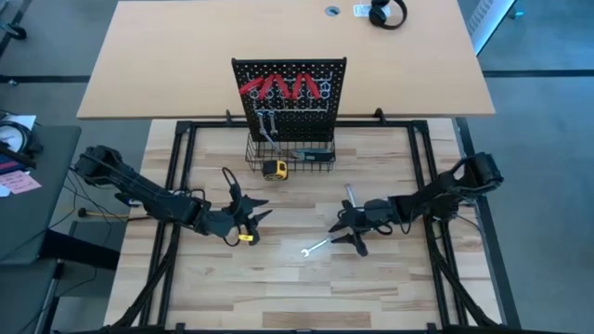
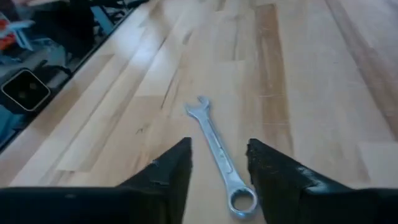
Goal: Hang tools onto peg board
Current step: Hang the wrench into the pegboard
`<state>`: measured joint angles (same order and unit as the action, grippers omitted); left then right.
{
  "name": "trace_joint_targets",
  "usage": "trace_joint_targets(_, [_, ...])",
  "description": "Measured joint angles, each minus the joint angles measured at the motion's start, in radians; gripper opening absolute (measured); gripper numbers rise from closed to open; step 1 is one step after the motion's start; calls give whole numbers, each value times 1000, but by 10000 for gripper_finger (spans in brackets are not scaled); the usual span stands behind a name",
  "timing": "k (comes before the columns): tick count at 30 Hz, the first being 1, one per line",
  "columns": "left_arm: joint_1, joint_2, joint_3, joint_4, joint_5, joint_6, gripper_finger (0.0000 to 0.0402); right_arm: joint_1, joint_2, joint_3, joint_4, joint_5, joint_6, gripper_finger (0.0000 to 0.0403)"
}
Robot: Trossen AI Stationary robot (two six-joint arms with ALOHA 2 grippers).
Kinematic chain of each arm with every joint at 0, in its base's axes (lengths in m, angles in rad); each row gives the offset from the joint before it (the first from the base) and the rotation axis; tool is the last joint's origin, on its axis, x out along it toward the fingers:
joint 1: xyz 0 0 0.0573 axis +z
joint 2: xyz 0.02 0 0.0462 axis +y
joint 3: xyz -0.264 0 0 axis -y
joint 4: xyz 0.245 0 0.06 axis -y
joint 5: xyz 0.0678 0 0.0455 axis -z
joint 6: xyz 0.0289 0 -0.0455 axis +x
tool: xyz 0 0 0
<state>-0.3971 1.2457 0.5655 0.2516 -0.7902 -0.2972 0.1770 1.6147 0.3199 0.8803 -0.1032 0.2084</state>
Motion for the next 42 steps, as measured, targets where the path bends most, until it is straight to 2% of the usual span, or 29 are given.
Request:
trace_joint_targets(5, [4, 0, 0, -1, 0, -3, 127, -26, 90, 10, 74, 1, -6, 245])
trace_joint_targets(9, [4, 0, 0, 0, 0, -3, 127, -49, 159, 31, 74, 0, -30, 265])
trace_joint_targets(19, [4, 0, 0, 0, 0, -4, 127, -26, 343, 94, 112, 12, -127, 242])
trace_joint_targets(23, [4, 0, 0, 1, 0, -4, 127, -37, 350, 95, 118, 11, -122, 220])
trace_joint_targets(27, [4, 0, 0, 1, 0, -4, 127, -63, 358, 90, 236, 22, -48, 203])
trace_joint_targets(32, [4, 0, 0, 0, 0, -4, 127, -87, 320, 86, 326, -49, -30, 199])
trace_joint_targets(35, [4, 0, 0, 0, 0, -5, 127, -88, 287, 72, 274, -87, -32, 202])
trace_joint_targets(42, [4, 0, 0, 0, 1, -6, 127, -55, 302, 77, 117, -74, -120, 207])
